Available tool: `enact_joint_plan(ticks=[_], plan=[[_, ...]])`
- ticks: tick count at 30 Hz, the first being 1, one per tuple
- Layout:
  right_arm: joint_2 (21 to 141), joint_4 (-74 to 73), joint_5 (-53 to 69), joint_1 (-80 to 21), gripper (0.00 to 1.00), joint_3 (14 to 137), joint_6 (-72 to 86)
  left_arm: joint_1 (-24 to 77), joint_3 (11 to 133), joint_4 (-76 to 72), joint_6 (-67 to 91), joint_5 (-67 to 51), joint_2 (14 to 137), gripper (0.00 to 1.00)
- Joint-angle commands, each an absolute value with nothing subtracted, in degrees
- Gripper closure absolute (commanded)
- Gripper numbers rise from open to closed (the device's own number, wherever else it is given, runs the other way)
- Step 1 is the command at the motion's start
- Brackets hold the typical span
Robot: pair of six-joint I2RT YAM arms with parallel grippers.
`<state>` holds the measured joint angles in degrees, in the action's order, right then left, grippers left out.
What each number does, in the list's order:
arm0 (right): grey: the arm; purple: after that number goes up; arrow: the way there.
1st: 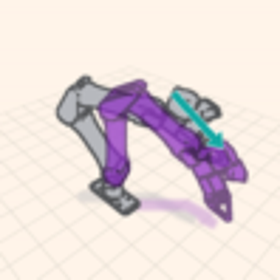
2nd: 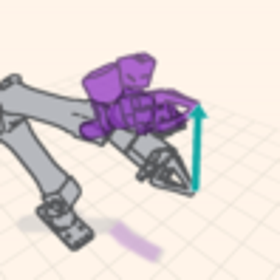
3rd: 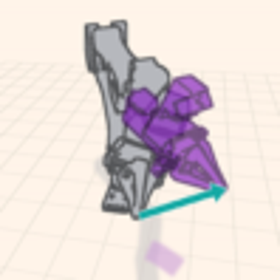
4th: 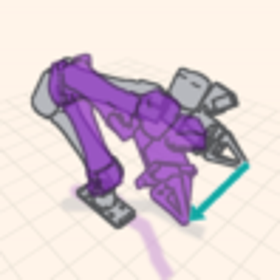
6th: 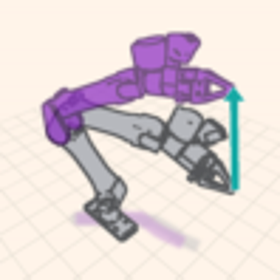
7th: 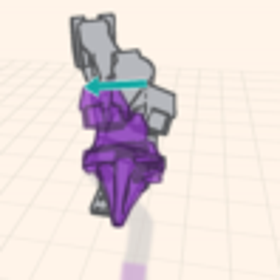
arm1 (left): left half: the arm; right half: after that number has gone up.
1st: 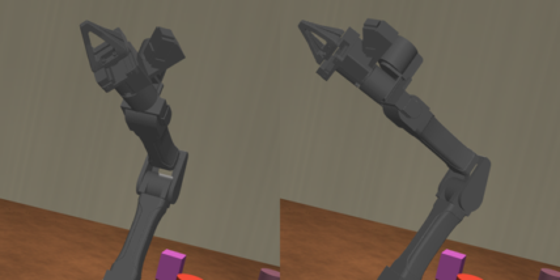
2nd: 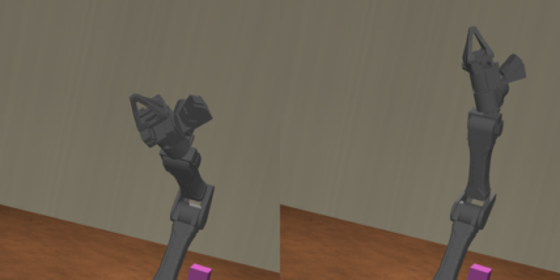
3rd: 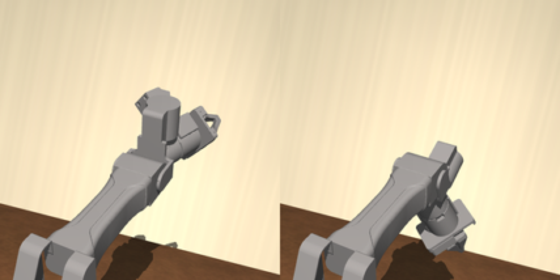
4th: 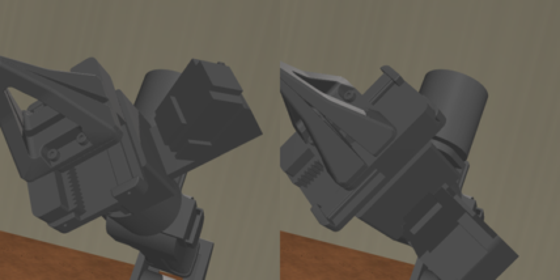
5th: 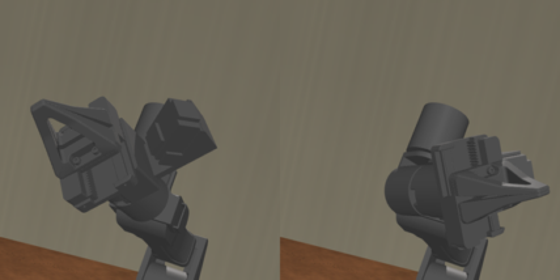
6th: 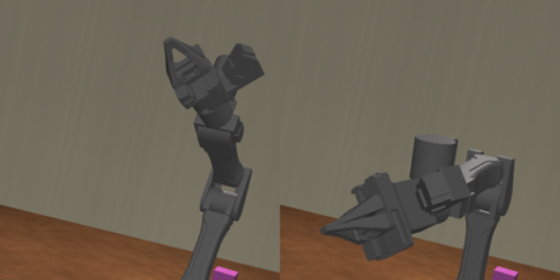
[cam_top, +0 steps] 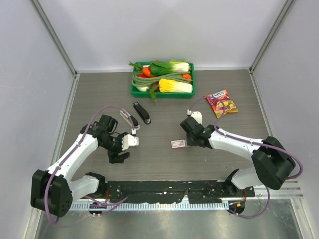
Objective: Unload the staples from the stapler
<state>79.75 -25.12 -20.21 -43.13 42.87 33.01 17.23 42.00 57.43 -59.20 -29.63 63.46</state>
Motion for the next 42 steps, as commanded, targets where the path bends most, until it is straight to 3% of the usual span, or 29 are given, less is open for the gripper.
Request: enact_joint_plan(ticks=[1,42], plan=[[79.63,-22.85,-20.74,-43.33,0.81,43.51,32.25,17.23,42.63,58.09,-60.12,-30.67,63.02,0.28],[79.53,-25.66,-18.20,-43.33,0.82,43.24,28.31,17.23,42.28,57.92,-60.03,-30.85,63.28,0.28]])
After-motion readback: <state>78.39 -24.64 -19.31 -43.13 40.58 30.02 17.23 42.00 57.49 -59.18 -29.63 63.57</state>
